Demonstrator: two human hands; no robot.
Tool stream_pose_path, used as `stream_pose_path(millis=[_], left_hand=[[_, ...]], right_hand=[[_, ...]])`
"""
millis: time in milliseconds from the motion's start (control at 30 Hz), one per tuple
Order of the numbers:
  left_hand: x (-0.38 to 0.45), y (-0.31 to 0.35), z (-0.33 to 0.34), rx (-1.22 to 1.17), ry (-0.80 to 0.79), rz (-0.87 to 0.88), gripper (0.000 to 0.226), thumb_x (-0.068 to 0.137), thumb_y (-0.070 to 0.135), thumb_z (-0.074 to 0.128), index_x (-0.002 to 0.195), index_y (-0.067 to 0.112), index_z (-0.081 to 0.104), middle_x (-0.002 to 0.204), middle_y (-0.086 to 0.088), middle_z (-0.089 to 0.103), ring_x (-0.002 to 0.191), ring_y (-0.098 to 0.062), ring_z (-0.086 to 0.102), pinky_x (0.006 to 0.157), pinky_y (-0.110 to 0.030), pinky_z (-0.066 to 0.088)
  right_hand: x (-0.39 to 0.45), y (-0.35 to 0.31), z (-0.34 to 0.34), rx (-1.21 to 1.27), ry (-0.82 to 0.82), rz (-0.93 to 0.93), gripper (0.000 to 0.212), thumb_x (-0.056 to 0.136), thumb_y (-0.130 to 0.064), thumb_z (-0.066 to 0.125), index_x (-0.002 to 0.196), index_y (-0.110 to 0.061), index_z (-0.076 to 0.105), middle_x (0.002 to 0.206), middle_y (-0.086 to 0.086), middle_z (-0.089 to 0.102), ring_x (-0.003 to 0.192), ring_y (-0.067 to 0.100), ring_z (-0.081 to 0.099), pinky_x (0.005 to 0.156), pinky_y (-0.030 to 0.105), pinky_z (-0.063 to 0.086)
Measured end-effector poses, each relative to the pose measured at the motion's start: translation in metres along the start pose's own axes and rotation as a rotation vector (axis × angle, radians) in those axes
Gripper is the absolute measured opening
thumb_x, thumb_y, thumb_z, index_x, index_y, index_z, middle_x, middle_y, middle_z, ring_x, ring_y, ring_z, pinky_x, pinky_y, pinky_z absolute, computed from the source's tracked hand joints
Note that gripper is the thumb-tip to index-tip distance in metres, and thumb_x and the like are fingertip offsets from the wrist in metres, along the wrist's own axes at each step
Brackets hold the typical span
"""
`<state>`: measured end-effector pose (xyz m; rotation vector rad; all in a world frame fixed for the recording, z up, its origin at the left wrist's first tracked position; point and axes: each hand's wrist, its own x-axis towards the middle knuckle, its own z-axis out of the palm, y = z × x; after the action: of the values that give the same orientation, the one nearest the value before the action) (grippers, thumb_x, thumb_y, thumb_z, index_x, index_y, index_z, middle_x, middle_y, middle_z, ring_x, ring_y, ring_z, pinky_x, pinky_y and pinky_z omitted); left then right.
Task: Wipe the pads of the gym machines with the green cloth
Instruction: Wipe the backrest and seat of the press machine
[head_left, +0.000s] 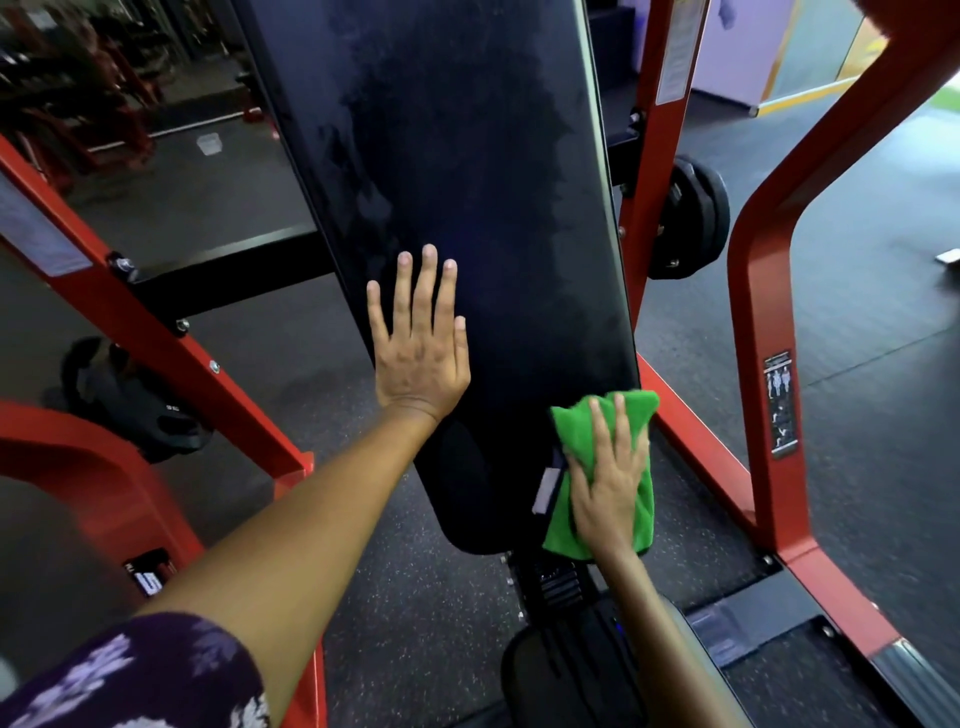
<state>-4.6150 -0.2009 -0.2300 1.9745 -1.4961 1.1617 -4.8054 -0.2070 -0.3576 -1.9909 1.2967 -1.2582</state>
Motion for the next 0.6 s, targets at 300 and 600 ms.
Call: stream_pose_path(millis=[300, 600], left_hand=[[0.0, -0.002, 0.0, -0.006, 0.002, 0.011, 0.052, 0.096, 0.027, 0.031, 0.145, 0.009, 0.027, 0.15, -0.011, 0.034, 0.14, -0.027, 0.02, 0.115, -0.046, 0.004], [-0.002, -0.001, 0.0, -0.009, -0.045, -0.007, 0.05, 0.1, 0.029, 0.014, 0.146, 0.011, 0.023, 0.152, -0.007, 0.02, 0.146, -0.021, 0.002, 0.116, -0.046, 0.002]], right_hand=[[0.088, -0.039, -0.013, 0.153, 0.187, 0.373, 0.053, 0.095, -0.031, 0.052, 0.143, -0.016, 0.037, 0.151, 0.005, 0.032, 0.136, 0.032, 0.028, 0.111, 0.044, 0.019], [0.085, -0.03, -0.017, 0.276, 0.176, 0.422, 0.051, 0.096, -0.027, 0.05, 0.144, -0.02, 0.035, 0.149, 0.004, 0.034, 0.137, 0.026, 0.03, 0.113, 0.049, 0.024]])
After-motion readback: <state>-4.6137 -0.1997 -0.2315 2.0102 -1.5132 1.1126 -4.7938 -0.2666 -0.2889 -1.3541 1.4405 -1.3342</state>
